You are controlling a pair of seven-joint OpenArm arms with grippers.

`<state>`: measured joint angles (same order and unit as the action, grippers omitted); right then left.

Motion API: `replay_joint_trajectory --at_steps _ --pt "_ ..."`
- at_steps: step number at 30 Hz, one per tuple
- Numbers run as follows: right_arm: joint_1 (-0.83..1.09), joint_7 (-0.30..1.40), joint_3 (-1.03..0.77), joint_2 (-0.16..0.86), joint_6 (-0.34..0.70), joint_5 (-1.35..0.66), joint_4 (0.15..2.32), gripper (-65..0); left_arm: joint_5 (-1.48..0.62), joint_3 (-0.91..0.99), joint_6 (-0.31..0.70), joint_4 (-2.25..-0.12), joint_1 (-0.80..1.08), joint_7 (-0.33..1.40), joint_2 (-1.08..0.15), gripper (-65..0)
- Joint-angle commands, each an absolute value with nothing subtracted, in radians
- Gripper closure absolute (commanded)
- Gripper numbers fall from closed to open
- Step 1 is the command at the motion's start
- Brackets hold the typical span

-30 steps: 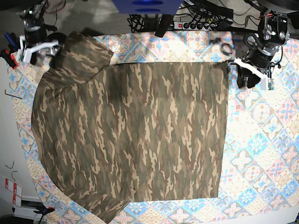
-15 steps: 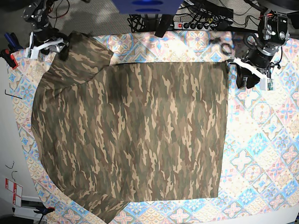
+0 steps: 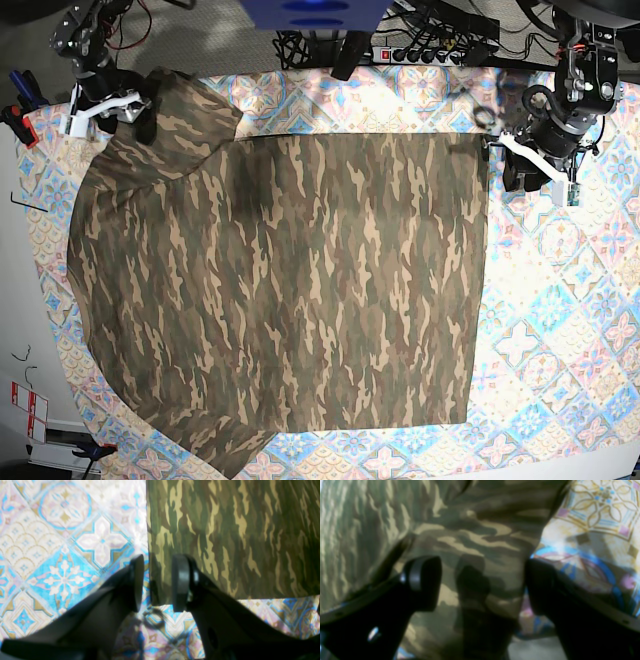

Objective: Fold the T-shirt properly
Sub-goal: 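Grasp the shirt's shoulder edges with both grippers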

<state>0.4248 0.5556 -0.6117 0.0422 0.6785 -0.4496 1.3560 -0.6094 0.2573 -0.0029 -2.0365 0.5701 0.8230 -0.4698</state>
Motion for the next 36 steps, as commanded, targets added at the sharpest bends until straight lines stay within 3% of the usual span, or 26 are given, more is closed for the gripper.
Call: replay_joint_trajectory --at_steps 1,6,15,23,28,33,36 --pt "0.461 0.648 -0.576 0.028 0.698 -0.417 1.366 -51.4 -0.616 0.265 -0.001 -2.049 0.567 0.812 -0.483 -19.4" --pt "0.515 0.650 -0.486 0.008 0.698 -0.418 1.449 -51.4 -0.616 0.265 0.007 -2.048 0.565 0.816 -0.483 -19.4" --pt "0.521 0.647 -0.470 0.008 0.698 -0.415 1.457 -51.4 -0.608 0.269 0.134 -1.948 0.535 0.814 -0.493 -19.4" --pt "0.524 0.647 -0.470 0.008 0.698 -0.412 1.455 -51.4 -0.610 0.383 0.414 -1.727 0.475 0.812 -0.490 -19.4" --pt "0.524 0.648 -0.470 0.012 0.698 -0.412 1.457 -51.4 -0.608 0.381 0.521 -1.549 0.390 0.816 -0.489 -19.8" --pt "0.524 0.650 -0.470 0.013 0.698 -0.412 1.457 -51.4 -0.616 0.308 0.639 -1.406 0.315 0.816 -0.489 -27.3" --pt "0.524 0.651 -0.469 0.013 0.698 -0.412 1.457 -51.4 -0.618 0.280 0.691 -1.343 0.302 0.817 -0.481 -27.6"
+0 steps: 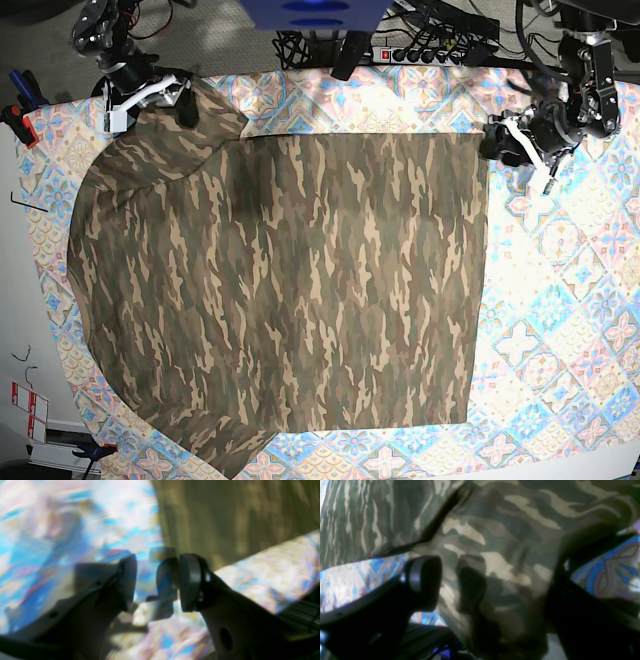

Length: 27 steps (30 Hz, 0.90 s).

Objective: Fold the T-shirt properly
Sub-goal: 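Grasp the shirt's shoulder edges with both grippers, then lift the shoulder edge and pull it over toward the hem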

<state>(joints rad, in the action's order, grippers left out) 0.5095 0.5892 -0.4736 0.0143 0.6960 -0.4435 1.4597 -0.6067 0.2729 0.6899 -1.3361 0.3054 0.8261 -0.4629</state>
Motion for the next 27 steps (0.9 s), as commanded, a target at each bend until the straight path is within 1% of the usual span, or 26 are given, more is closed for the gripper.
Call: replay_joint_trajectory --at_steps 1,4,10,13,16,18,21,22,24,25,27 --pt "0.524 0.651 -0.469 0.015 0.698 -0.412 1.457 -51.4 -0.616 0.278 0.698 -1.320 0.300 0.817 -0.467 -27.6" --pt "0.526 0.651 -0.470 0.015 0.698 -0.410 1.452 -51.4 -0.607 0.272 0.698 -1.257 0.268 0.817 -0.443 -27.6" --pt "0.526 0.651 -0.469 0.016 0.698 -0.410 1.452 -51.4 -0.616 0.137 0.698 -1.099 0.189 0.816 -0.427 -27.6" --pt "0.526 0.651 -0.469 0.016 0.698 -0.410 1.452 -51.4 -0.607 0.104 0.698 -1.063 0.165 0.816 -0.384 -27.6" --pt "0.526 0.651 -0.469 0.016 0.698 -0.410 1.452 -51.4 -0.619 0.012 0.698 -1.063 0.162 0.816 -0.381 -27.1" --pt "0.526 0.651 -0.467 0.025 0.698 -0.410 1.452 -51.4 -0.627 -0.025 0.698 -1.063 0.165 0.816 -0.377 -23.8" --pt "0.526 0.651 -0.469 0.030 0.698 -0.410 1.452 -50.2 -0.624 -0.065 0.698 -1.061 0.168 0.816 -0.360 -13.1" --pt "0.526 0.651 -0.469 0.031 0.698 -0.410 1.452 -48.2 -0.624 -0.077 0.698 -1.061 0.168 0.816 -0.360 -9.5" --pt "0.526 0.651 -0.466 0.045 0.698 -0.410 1.455 -40.3 -0.624 -0.094 0.698 -1.061 0.168 0.816 -0.360 -3.3" --pt "0.524 0.651 -0.466 0.050 0.698 -0.410 1.455 -34.4 -0.624 -0.097 0.698 -1.061 0.166 0.816 -0.360 -0.8" --pt "0.519 0.651 -0.466 0.050 0.698 -0.410 1.455 -21.0 -0.624 -0.096 0.698 -1.061 0.165 0.814 -0.360 0.0"
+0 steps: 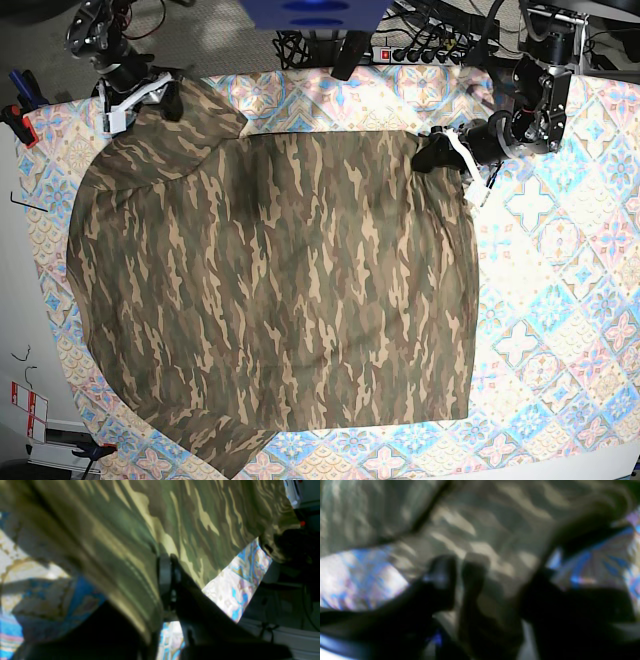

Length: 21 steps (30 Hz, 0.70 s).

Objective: Fold the T-shirt properly
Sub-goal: 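Lift the shoulder edge and pull it over toward the hem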

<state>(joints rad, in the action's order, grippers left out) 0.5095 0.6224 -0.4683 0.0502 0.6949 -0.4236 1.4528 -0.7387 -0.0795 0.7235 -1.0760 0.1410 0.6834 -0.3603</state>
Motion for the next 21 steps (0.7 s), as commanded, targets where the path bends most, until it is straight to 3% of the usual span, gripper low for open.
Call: replay_joint_trajectory --at_steps 1,3,4,13,21 --pt "0.518 0.653 -0.466 0.050 0.698 -0.410 1.455 -13.9 -0.624 -0.091 0.698 -1.061 0.165 0.809 -0.360 0.0" --pt "0.518 0.653 -0.467 0.051 0.698 -0.410 1.455 -2.3 -0.625 -0.088 0.698 -1.064 0.165 0.808 -0.360 0.0" --pt "0.518 0.653 -0.467 0.051 0.698 -0.409 1.457 0.0 -0.627 -0.088 0.698 -1.067 0.165 0.808 -0.361 0.0" --pt "0.493 0.645 -0.472 0.050 0.698 -0.249 1.508 -0.7 -0.636 -0.087 0.698 -1.081 0.194 0.743 -0.400 0.0" --pt "0.496 0.648 -0.552 0.045 0.698 -0.194 1.669 -0.7 -0.624 0.067 0.698 -1.368 0.334 0.754 -0.409 0.0"
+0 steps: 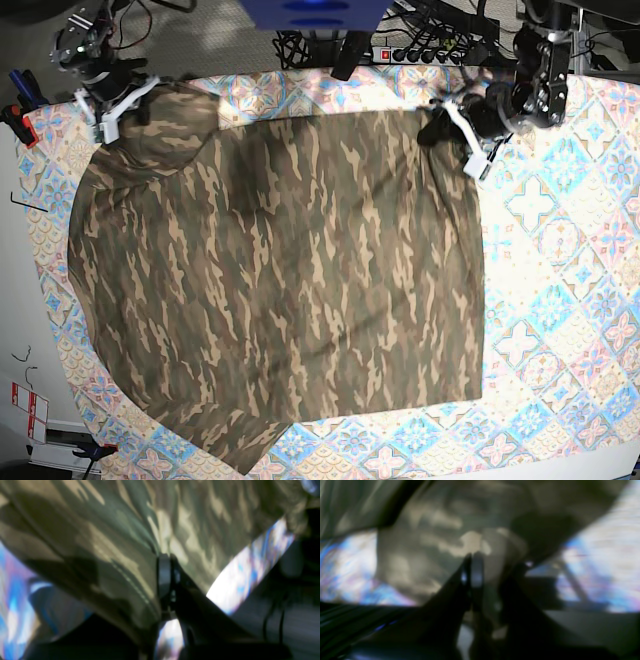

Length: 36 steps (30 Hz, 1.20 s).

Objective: Fold the T-shirt properly
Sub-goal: 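Lift the shoulder edge and pull it over toward the hem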

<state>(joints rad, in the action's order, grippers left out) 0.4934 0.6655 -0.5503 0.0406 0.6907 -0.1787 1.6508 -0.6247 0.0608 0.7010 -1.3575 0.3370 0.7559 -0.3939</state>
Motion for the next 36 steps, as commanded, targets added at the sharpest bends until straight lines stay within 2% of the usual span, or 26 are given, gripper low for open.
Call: replay_joint_trajectory --at_steps 1,10,16,21,30,36 --pt "0.501 0.648 -0.552 0.045 0.698 -0.194 1.682 -0.7 -0.624 0.079 0.698 -1.392 0.346 0.754 -0.410 0.0" --pt "0.542 0.642 -0.553 0.038 0.698 -0.189 1.738 -0.7 -0.624 0.176 0.698 -1.408 0.361 0.771 -0.424 0.0" --pt "0.538 0.645 -0.608 -0.001 0.698 -0.188 1.856 -0.7 -0.631 0.251 0.698 -1.414 0.302 0.926 -0.437 0.0" --pt "0.530 0.670 -0.613 0.001 0.698 -0.186 1.873 -0.7 -0.630 0.280 0.698 -1.414 0.246 1.038 -0.435 0.0" --pt "0.360 0.803 -0.605 0.008 0.698 -0.016 1.879 -0.7 -0.624 0.358 0.698 -1.414 0.157 1.188 -0.406 0.0" --pt "0.255 0.889 -0.605 0.016 0.698 -0.008 1.879 -0.7 -0.527 0.375 0.698 -1.414 0.073 1.247 -0.403 0.0"
